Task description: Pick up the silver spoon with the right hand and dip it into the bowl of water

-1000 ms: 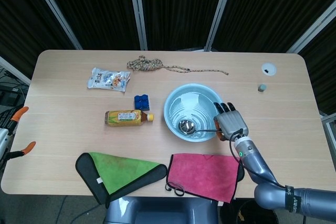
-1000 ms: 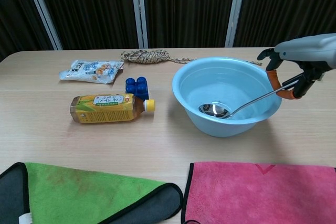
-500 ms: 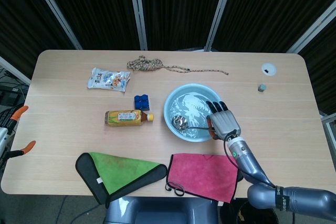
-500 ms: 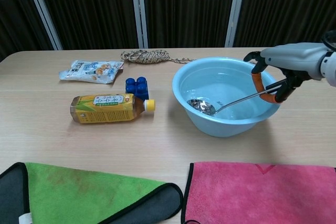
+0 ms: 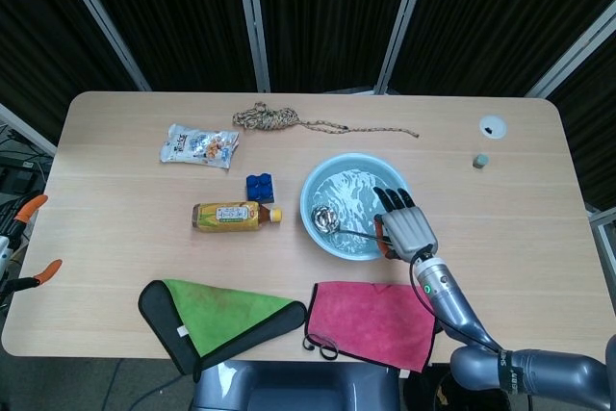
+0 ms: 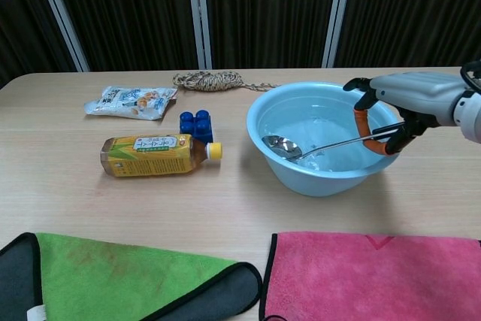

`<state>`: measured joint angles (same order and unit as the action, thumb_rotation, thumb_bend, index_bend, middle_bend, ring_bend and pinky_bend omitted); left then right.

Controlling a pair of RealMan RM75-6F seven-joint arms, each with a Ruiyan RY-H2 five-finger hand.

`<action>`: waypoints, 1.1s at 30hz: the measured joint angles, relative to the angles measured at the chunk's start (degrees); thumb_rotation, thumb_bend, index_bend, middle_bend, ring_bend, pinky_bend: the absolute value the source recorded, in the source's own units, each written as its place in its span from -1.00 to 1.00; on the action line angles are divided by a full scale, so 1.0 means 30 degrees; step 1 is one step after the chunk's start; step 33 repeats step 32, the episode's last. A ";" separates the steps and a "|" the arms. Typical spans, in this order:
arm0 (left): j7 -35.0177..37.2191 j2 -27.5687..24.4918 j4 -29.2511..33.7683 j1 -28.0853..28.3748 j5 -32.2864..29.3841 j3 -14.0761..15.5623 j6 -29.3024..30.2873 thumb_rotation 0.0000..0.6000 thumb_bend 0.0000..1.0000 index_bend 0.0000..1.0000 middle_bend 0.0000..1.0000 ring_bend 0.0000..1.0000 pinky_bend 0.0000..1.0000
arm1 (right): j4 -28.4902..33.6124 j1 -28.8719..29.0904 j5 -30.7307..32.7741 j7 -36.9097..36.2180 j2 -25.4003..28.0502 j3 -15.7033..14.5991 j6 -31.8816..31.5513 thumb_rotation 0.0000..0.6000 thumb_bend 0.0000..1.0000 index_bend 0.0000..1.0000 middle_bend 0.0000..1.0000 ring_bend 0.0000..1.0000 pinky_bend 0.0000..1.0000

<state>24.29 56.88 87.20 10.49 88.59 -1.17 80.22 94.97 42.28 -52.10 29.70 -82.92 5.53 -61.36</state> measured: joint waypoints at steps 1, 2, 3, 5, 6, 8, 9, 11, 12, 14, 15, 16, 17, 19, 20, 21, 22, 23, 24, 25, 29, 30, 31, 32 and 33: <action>0.0013 0.0002 -0.0010 0.0006 -0.0006 -0.0004 -0.0011 1.00 -0.46 -0.95 -1.00 -1.00 -1.00 | -0.0039 -0.0077 -0.0202 -0.0182 -0.0033 0.0009 -0.0075 1.00 0.14 0.40 -1.00 -1.00 -1.00; 0.0024 0.0004 -0.0019 0.0014 -0.0024 -0.0010 -0.0034 1.00 -0.46 -0.95 -1.00 -1.00 -1.00 | -0.0075 -0.0181 -0.0468 -0.0427 -0.0059 0.0034 -0.0188 1.00 0.14 0.40 -1.00 -1.00 -1.00; 0.0036 0.0003 -0.0025 0.0023 -0.0046 -0.0015 -0.0063 1.00 -0.46 -0.95 -1.00 -1.00 -1.00 | -0.0080 -0.0261 -0.0675 -0.0615 -0.0062 0.0061 -0.0292 1.00 0.14 0.40 -1.00 -1.00 -1.00; 0.0027 0.0009 -0.0029 0.0036 -0.0077 -0.0027 -0.0095 1.00 -0.46 -0.95 -1.00 -1.00 -1.00 | -0.0073 -0.0461 -0.1182 -0.1068 -0.0043 0.0138 -0.0541 1.00 0.14 0.40 -1.00 -1.00 -1.00; -0.0006 0.0012 -0.0027 0.0042 -0.0079 -0.0027 -0.0108 1.00 -0.46 -0.95 -1.00 -1.00 -1.00 | -0.0061 -0.0546 -0.1368 -0.1264 -0.0025 0.0176 -0.0633 1.00 0.14 0.40 -1.00 -1.00 -1.00; -0.0049 0.0008 0.0000 0.0046 -0.0066 -0.0021 -0.0116 1.00 -0.46 -0.94 -1.00 -1.00 -1.00 | -0.0006 -0.0729 -0.1758 -0.1753 0.0042 0.0286 -0.0827 1.00 0.14 0.40 -1.00 -1.00 -1.00; -0.0090 0.0012 0.0014 0.0043 -0.0059 -0.0018 -0.0108 1.00 -0.46 -0.94 -1.00 -1.00 -1.00 | 0.0011 -0.0810 -0.1961 -0.1963 0.0074 0.0332 -0.0913 1.00 0.14 0.40 -1.00 -1.00 -1.00; -0.0121 0.0021 0.0045 0.0042 -0.0075 -0.0017 -0.0129 1.00 -0.46 -0.93 -1.00 -1.00 -1.00 | 0.0041 -0.0992 -0.2433 -0.2407 0.0173 0.0455 -0.1119 1.00 0.14 0.40 -1.00 -1.00 -1.00; -0.0147 0.0020 0.0054 0.0041 -0.0089 -0.0018 -0.0132 1.00 -0.46 -0.93 -1.00 -1.00 -1.00 | 0.0054 -0.1072 -0.2611 -0.2560 0.0220 0.0506 -0.1197 1.00 0.14 0.40 -0.99 -1.00 -1.00; -0.0174 0.0017 0.0077 0.0021 -0.0130 -0.0040 -0.0096 1.00 -0.46 -0.93 -1.00 -1.00 -1.00 | 0.0086 -0.1248 -0.2953 -0.2831 0.0315 0.0577 -0.1363 1.00 0.14 0.40 -1.00 -1.00 -1.00; -0.0236 0.0023 0.0089 -0.0004 -0.0176 -0.0061 -0.0042 1.00 -0.46 -0.93 -1.00 -1.00 -1.00 | 0.0101 -0.1307 -0.3078 -0.2918 0.0359 0.0608 -0.1419 1.00 0.14 0.40 -1.00 -1.00 -1.00; -0.0257 0.0024 0.0097 -0.0012 -0.0195 -0.0067 -0.0043 1.00 -0.46 -0.93 -1.00 -1.00 -1.00 | 0.0119 -0.1351 -0.3188 -0.2969 0.0407 0.0643 -0.1467 1.00 0.14 0.40 -1.00 -1.00 -1.00; -0.0268 0.0026 0.0109 -0.0013 -0.0209 -0.0072 -0.0057 1.00 -0.46 -0.93 -1.00 -1.00 -1.00 | 0.0153 -0.1394 -0.3329 -0.3011 0.0487 0.0696 -0.1518 1.00 0.14 0.40 -1.00 -1.00 -1.00; -0.0362 0.0039 0.0104 -0.0001 -0.0237 -0.0069 -0.0124 1.00 -0.46 -0.93 -1.00 -1.00 -1.00 | 0.0218 -0.1445 -0.3525 -0.3050 0.0595 0.0782 -0.1603 1.00 0.14 0.40 -0.99 -1.00 -1.00; -0.0405 0.0049 0.0100 0.0006 -0.0253 -0.0070 -0.0152 1.00 -0.46 -0.93 -1.00 -1.00 -1.00 | 0.0264 -0.1479 -0.3659 -0.3050 0.0667 0.0832 -0.1682 1.00 0.14 0.40 -0.99 -1.00 -1.00; -0.0453 0.0069 0.0092 0.0013 -0.0276 -0.0085 -0.0157 1.00 -0.46 -0.93 -1.00 -1.00 -1.00 | 0.0314 -0.1511 -0.3764 -0.3046 0.0729 0.0864 -0.1749 1.00 0.14 0.40 -0.99 -1.00 -1.00; -0.0498 0.0086 0.0081 0.0016 -0.0290 -0.0098 -0.0155 1.00 -0.46 -0.93 -1.00 -1.00 -1.00 | 0.0372 -0.1544 -0.3851 -0.3034 0.0800 0.0891 -0.1810 1.00 0.14 0.40 -1.00 -1.00 -1.00; -0.0555 0.0106 0.0061 0.0023 -0.0297 -0.0109 -0.0154 1.00 -0.46 -0.93 -1.00 -1.00 -1.00 | 0.0445 -0.1578 -0.3922 -0.2995 0.0899 0.0916 -0.1838 1.00 0.14 0.40 -0.99 -1.00 -1.00; -0.0606 0.0147 0.0016 0.0033 -0.0306 -0.0125 -0.0153 1.00 -0.45 -0.93 -1.00 -1.00 -1.00 | 0.0473 -0.1590 -0.3946 -0.2943 0.0961 0.0927 -0.1836 1.00 0.14 0.40 -0.99 -1.00 -1.00; -0.0634 0.0187 -0.0038 0.0044 -0.0324 -0.0139 -0.0165 1.00 -0.45 -0.93 -1.00 -1.00 -1.00 | 0.0499 -0.1599 -0.3958 -0.2871 0.1009 0.0929 -0.1825 1.00 0.14 0.40 -1.00 -1.00 -1.00; -0.0746 0.0280 -0.0160 0.0106 -0.0515 -0.0216 -0.0324 1.00 -0.45 -0.93 -1.00 -1.00 -1.00 | 0.0665 -0.1637 -0.3984 -0.2400 0.1334 0.0984 -0.1779 1.00 0.14 0.40 -0.99 -1.00 -1.00; -0.0795 0.0289 -0.0161 0.0121 -0.0541 -0.0224 -0.0367 1.00 -0.45 -0.93 -1.00 -1.00 -1.00 | 0.0694 -0.1663 -0.4007 -0.2361 0.1397 0.1009 -0.1784 1.00 0.14 0.40 -1.00 -1.00 -1.00; -0.0824 0.0293 -0.0144 0.0123 -0.0551 -0.0228 -0.0373 1.00 -0.45 -0.93 -1.00 -1.00 -1.00 | 0.0712 -0.1697 -0.4022 -0.2351 0.1442 0.1035 -0.1792 1.00 0.14 0.40 -1.00 -1.00 -1.00; -0.0861 0.0296 -0.0125 0.0122 -0.0552 -0.0229 -0.0370 1.00 -0.45 -0.93 -1.00 -1.00 -1.00 | 0.0721 -0.1738 -0.4039 -0.2370 0.1484 0.1055 -0.1801 1.00 0.14 0.41 -1.00 -1.00 -1.00; -0.0861 0.0296 -0.0125 0.0122 -0.0552 -0.0229 -0.0370 1.00 -0.45 -0.93 -1.00 -1.00 -1.00 | 0.0721 -0.1738 -0.4039 -0.2370 0.1484 0.1055 -0.1801 1.00 0.14 0.41 -1.00 -1.00 -1.00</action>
